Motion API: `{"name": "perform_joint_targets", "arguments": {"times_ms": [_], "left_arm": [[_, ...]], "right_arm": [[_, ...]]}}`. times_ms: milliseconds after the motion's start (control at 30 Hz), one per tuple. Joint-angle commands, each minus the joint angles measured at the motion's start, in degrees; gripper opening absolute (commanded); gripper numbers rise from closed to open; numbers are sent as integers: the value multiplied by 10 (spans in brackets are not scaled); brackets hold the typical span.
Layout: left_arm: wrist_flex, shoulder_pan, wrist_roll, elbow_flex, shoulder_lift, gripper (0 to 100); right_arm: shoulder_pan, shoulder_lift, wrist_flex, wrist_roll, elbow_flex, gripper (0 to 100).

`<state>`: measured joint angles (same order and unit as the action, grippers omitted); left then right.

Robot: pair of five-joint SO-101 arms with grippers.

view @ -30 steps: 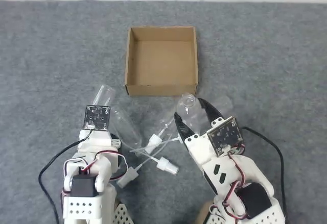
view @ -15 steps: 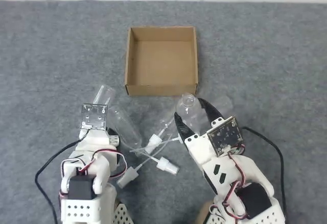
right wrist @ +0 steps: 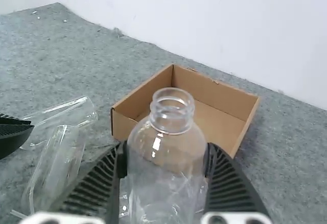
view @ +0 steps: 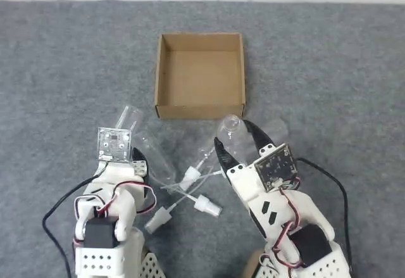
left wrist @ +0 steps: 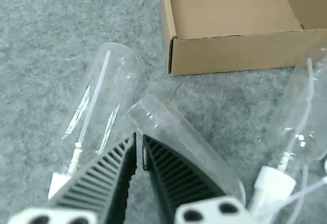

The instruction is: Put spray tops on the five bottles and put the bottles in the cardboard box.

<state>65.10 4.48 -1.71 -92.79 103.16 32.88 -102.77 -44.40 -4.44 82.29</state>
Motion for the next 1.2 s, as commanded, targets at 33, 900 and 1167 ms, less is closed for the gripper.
{"name": "perform_joint_targets", "arguments": {"times_ms": [33, 900, 1167], "left_arm": [[-8, 3, 125, 90, 14, 12], [130, -52, 222, 341, -174, 12], [147, -115, 223, 351, -258, 13]], "right_arm": [[-12, -12, 15, -10, -5, 74], [-102, -12, 29, -4, -7, 74], [-143, -12, 50, -4, -5, 72]]}}
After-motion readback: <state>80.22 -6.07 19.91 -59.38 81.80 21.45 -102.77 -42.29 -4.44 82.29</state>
